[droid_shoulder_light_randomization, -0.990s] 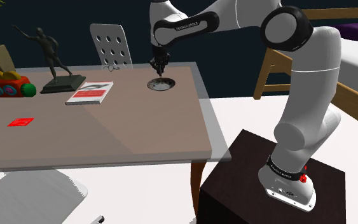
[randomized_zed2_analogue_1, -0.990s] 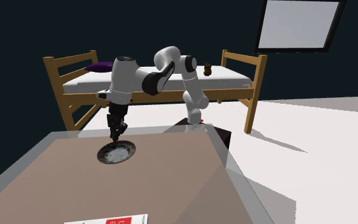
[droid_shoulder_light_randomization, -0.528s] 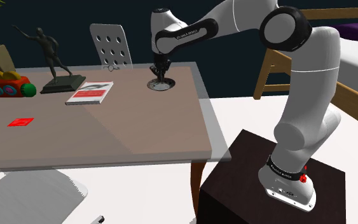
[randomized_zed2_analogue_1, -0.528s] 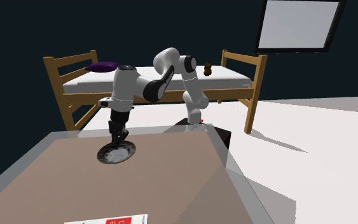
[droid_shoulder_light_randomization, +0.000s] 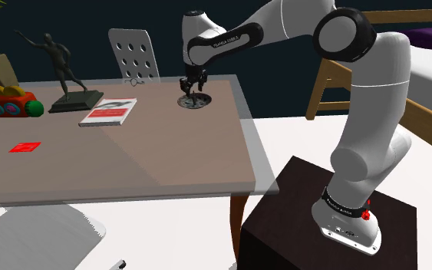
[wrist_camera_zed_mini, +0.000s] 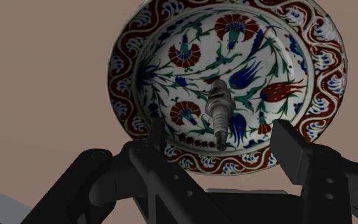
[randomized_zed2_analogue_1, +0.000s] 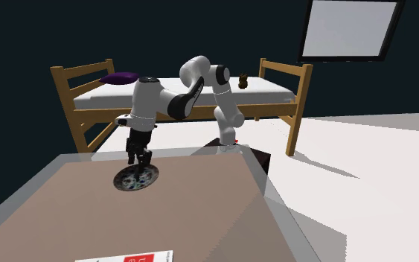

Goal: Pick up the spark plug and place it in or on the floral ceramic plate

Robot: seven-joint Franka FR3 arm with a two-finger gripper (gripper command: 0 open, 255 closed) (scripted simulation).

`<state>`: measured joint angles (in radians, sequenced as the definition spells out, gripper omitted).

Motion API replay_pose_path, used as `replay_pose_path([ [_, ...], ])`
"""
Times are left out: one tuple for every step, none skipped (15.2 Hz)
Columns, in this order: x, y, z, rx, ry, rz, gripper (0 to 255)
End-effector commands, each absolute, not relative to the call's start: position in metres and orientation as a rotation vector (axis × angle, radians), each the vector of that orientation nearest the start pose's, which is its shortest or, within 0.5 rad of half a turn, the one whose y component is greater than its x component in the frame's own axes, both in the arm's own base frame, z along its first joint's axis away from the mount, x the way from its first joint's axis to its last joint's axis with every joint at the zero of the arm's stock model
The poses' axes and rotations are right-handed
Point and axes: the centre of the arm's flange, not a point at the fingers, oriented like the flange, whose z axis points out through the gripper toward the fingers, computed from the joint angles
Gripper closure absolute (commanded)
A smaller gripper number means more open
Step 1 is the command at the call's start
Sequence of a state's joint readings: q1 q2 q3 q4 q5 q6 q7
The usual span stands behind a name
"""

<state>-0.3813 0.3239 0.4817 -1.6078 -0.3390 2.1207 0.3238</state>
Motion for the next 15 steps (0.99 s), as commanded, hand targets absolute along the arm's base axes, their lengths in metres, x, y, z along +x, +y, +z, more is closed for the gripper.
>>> replay_pose_path([
  [0.671,0.016,0.481,-3.22,0.189,-0.419,0],
  [0.671,0.016,0.481,-3.22,0.189,-0.419,0],
  [0.671,0.016,0.481,-3.22,0.189,-0.419,0],
  [0.671,0.016,0.481,-3.22,0.189,-0.419,0],
  [0.667,0.017,0.494,-3.22,0.189,-0.419,0],
  [0.664,0.019,0.507,-3.22,0.189,-0.419,0],
  [0.661,0.02,0.519,-3.22,0.189,-0.419,0],
  [0.658,0.022,0.529,-3.22,0.189,-0.419,0],
  [0.658,0.022,0.529,-3.22,0.189,-0.419,0],
  [0.658,0.022,0.529,-3.22,0.189,-0.419,0],
  [0.658,0.022,0.529,-3.22,0.189,-0.419,0],
  [0.658,0.022,0.529,-3.22,0.189,-0.419,0],
  [0.658,0.022,0.529,-3.22,0.189,-0.419,0],
  [0.658,0.022,0.529,-3.22,0.189,-0.419,0],
  [0.658,0.022,0.529,-3.22,0.189,-0.419,0],
])
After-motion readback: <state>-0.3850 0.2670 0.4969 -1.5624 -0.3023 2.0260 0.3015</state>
